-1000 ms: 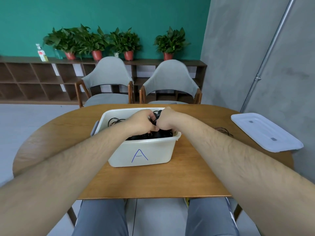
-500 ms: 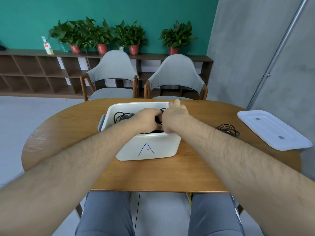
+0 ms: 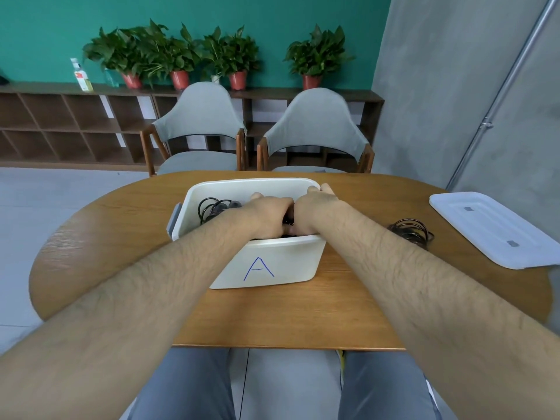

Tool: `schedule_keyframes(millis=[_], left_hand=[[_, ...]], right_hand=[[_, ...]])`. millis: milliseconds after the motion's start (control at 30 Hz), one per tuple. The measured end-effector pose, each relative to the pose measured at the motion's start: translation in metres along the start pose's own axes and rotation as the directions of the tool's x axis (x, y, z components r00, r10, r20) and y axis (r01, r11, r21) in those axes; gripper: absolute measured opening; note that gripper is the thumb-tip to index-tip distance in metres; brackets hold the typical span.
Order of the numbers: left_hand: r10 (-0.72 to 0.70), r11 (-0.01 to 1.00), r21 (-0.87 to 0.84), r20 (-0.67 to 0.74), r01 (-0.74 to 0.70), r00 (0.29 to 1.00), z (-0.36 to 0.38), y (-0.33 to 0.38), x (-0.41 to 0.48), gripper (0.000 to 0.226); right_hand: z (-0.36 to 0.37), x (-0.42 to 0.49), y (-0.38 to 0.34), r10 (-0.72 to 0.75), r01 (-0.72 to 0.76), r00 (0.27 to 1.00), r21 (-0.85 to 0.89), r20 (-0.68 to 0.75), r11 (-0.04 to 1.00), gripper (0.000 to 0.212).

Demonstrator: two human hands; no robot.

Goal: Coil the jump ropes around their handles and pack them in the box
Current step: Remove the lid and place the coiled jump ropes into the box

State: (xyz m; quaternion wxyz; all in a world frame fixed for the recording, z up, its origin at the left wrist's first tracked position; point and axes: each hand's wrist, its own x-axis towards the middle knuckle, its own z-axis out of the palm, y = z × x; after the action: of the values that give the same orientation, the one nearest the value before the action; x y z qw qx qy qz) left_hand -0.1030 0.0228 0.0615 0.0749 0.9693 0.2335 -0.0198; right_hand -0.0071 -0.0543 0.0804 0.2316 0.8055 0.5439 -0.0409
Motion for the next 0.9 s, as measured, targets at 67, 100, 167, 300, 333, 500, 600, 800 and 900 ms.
schedule_keyframes(millis=[67, 100, 167, 300, 333, 500, 600, 800, 900], left_hand=[[-0.007, 1.0, 0.016, 0.023, 0.006, 1.0, 0.0, 0.0, 0.0, 0.029], [-0.012, 1.0, 0.006, 0.033, 0.012, 0.999, -0.001, -0.001, -0.001, 0.029], [-0.031, 0.997, -0.068, 0.056, 0.035, 0.998, -0.002, -0.005, -0.002, 0.031], [-0.043, 0.985, -0.171, -0.11, 0.023, 0.993, -0.006, 0.001, -0.006, 0.017], [-0.048, 0.979, -0.203, -0.203, 0.006, 0.978, -0.008, 0.008, -0.006, 0.011], [0.007, 0.953, -0.273, -0.411, -0.131, 0.912, -0.02, 0.067, 0.004, 0.013], [0.024, 0.949, -0.27, -0.455, -0.164, 0.89, -0.019, 0.114, 0.021, 0.015], [0.031, 0.917, -0.37, -0.301, -0.147, 0.953, 0.022, 0.182, 0.057, 0.023], [-0.011, 0.898, -0.432, -0.215, -0.085, 0.976, 0.052, 0.196, 0.072, 0.034]], right_hand=[[0.003, 0.001, 0.0, 0.004, -0.003, 1.0, 0.046, -0.022, 0.999, 0.038], [0.005, 0.001, 0.0, 0.01, -0.008, 1.0, 0.072, -0.023, 0.997, 0.038], [0.009, -0.002, 0.005, 0.012, -0.007, 1.0, 0.179, -0.024, 0.984, 0.037], [0.011, -0.013, 0.025, 0.087, 0.087, 0.965, 0.612, -0.249, 0.786, 0.033], [0.012, -0.018, 0.031, 0.142, 0.125, 0.937, 0.685, -0.32, 0.718, 0.039], [0.033, -0.033, 0.067, 0.429, 0.093, 0.774, 0.753, -0.467, 0.651, 0.027], [0.056, -0.046, 0.097, 0.53, 0.063, 0.702, 0.783, -0.475, 0.618, 0.018], [0.118, -0.074, 0.153, 0.682, -0.075, 0.646, 0.861, -0.343, 0.503, 0.016], [0.154, -0.078, 0.166, 0.715, -0.183, 0.664, 0.879, -0.22, 0.44, 0.034]])
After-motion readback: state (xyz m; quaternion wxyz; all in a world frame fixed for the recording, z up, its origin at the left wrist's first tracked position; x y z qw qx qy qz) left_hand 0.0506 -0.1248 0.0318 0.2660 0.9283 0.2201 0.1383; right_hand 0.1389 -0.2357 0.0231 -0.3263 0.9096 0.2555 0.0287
